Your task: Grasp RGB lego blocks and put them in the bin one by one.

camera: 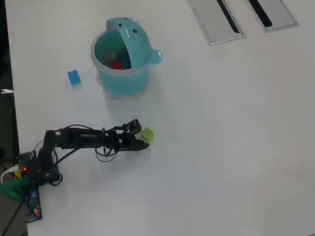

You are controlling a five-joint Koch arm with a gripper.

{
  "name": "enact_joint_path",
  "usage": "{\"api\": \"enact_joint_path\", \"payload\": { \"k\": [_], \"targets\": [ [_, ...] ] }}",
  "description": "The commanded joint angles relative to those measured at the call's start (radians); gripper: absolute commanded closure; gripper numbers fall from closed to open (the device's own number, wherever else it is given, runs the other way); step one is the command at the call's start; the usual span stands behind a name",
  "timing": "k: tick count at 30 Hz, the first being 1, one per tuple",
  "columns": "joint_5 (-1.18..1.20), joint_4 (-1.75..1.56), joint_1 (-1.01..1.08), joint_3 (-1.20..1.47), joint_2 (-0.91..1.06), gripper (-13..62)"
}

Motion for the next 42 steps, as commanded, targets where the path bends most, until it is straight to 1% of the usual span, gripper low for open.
{"api": "enact_joint_path", "payload": {
  "k": [1, 18, 21, 25, 28, 30, 36, 42],
  "targets": [
    [-0.008, -0.057, 0.005, -0.118, 0.0, 15.0],
    [-0.002, -0.178, 0.002, -0.215, -0.152, 15.5],
    [0.011, -0.195, 0.002, -0.229, -0.17, 17.9],
    [0.064, -0.229, -0.002, -0.225, -0.181, 24.6],
    [0.103, -0.252, -0.006, -0.213, -0.175, 30.1],
    [0.118, -0.276, -0.012, -0.206, -0.169, 32.2],
    [0.155, -0.304, -0.035, -0.156, -0.1, 32.3],
    [0.192, -0.301, -0.058, -0.115, 0.026, 32.3]
  ]
}}
